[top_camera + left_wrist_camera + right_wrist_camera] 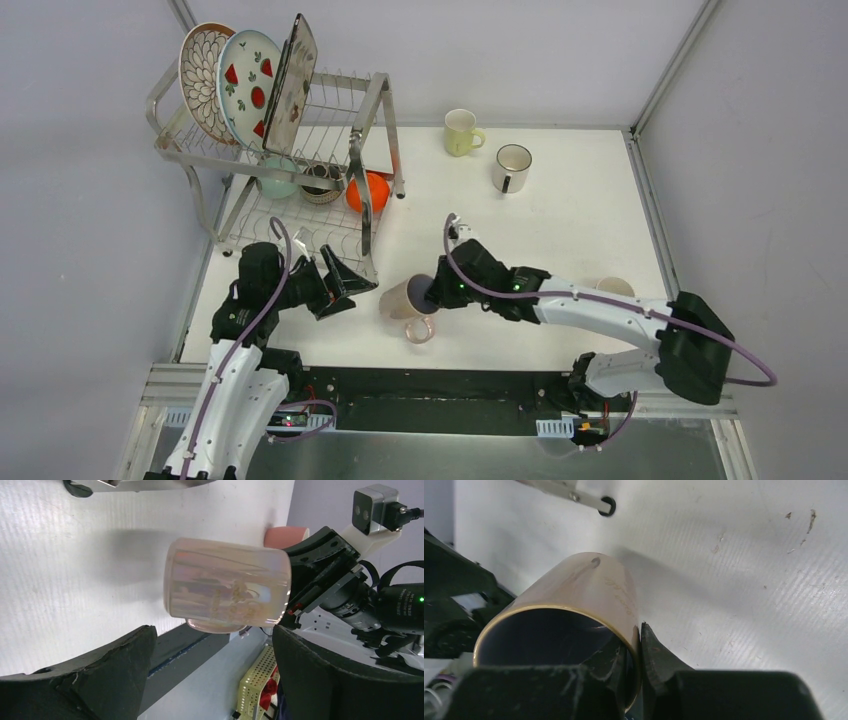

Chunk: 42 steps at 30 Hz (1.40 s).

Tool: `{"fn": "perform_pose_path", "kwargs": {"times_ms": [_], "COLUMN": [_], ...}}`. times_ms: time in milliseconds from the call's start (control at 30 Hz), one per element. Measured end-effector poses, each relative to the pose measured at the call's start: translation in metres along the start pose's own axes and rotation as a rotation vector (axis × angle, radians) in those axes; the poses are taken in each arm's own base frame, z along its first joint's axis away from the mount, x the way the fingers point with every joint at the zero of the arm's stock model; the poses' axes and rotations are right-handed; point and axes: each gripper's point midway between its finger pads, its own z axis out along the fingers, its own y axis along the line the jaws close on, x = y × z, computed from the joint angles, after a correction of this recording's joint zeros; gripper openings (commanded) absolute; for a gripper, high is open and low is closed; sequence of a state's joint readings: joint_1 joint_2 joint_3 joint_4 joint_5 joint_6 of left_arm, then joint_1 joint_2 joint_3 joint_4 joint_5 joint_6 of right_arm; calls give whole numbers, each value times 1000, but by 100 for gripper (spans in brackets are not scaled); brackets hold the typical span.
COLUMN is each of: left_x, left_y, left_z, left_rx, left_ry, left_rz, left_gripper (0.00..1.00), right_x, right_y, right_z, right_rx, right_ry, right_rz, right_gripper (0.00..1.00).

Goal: Load the mixed dishes into the dish rack
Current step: Pick up the cup at the center of the board.

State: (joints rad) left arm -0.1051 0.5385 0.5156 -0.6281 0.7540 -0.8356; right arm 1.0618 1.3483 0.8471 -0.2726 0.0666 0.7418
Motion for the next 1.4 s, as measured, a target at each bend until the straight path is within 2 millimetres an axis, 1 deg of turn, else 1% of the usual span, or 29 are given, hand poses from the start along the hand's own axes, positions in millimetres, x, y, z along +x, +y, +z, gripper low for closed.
{"fn": "perform_pose_path", "kwargs": {"times_ms": [267, 400, 500, 667, 767, 867, 1067, 1200, 1300, 1400], "left_x": [10, 11, 10, 13, 15, 14, 11, 5, 2, 2], "left_y": [-21, -35, -45, -66, -79, -89, -107, -129, -145, -152], "left_z": [-7, -12, -15, -20, -24, -27, -34, -42, -49, -55], "left_rx": [79, 125, 166, 260, 323, 366, 425, 507, 597, 683], "left_ry": [61, 79, 82, 112, 120, 120, 117, 93, 76, 58], "left_rz": [-42, -21, 7, 49, 73, 92, 119, 135, 139, 126], "left_gripper": [93, 91, 90, 90, 91, 93, 97, 96, 95, 94], "right_x": [-46, -60, -65, -71, -74, -77, -81, -92, -104, -109], "right_y": [13, 18, 24, 38, 52, 68, 88, 103, 114, 122], "right_z": [-35, -49, -52, -56, -61, -69, -83, -96, -108, -111], "right_rx": [-105, -157, -191, -273, -334, -403, -489, -566, -630, -667], "right_ry": [-271, -353, -377, -402, -415, -425, -449, -498, -551, -574], "right_rz": [163, 222, 247, 283, 288, 286, 276, 278, 288, 291], "right_gripper": [0, 0, 0, 0, 0, 0, 0, 0, 0, 0]}}
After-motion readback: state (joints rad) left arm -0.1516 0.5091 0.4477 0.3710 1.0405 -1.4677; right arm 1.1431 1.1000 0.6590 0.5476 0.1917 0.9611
